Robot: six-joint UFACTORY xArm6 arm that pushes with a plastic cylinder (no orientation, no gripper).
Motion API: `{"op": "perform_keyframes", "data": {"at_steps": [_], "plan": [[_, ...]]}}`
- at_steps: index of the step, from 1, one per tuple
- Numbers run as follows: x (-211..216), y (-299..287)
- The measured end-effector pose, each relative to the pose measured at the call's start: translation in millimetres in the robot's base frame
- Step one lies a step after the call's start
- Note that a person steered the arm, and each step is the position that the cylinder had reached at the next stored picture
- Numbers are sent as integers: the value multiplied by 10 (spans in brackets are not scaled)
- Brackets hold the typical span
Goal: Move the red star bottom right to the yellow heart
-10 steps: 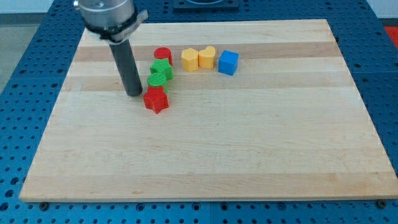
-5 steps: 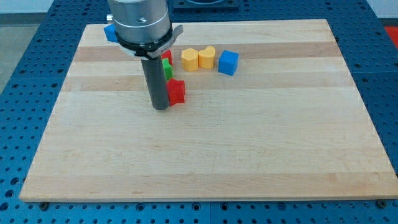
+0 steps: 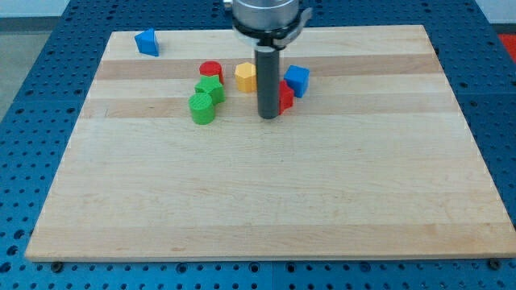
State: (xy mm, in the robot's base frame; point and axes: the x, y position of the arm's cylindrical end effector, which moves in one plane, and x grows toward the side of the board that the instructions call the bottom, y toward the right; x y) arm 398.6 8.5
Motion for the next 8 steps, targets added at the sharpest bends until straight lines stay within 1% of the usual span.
{"op": "perform_keyframes", "data": {"at_steps": [1, 3, 4, 5, 6, 7, 8], "plan": [[-78, 277], [-280, 337], [-280, 618], [-411, 938], [-699, 1036], [-930, 991], [-1074, 836]]}}
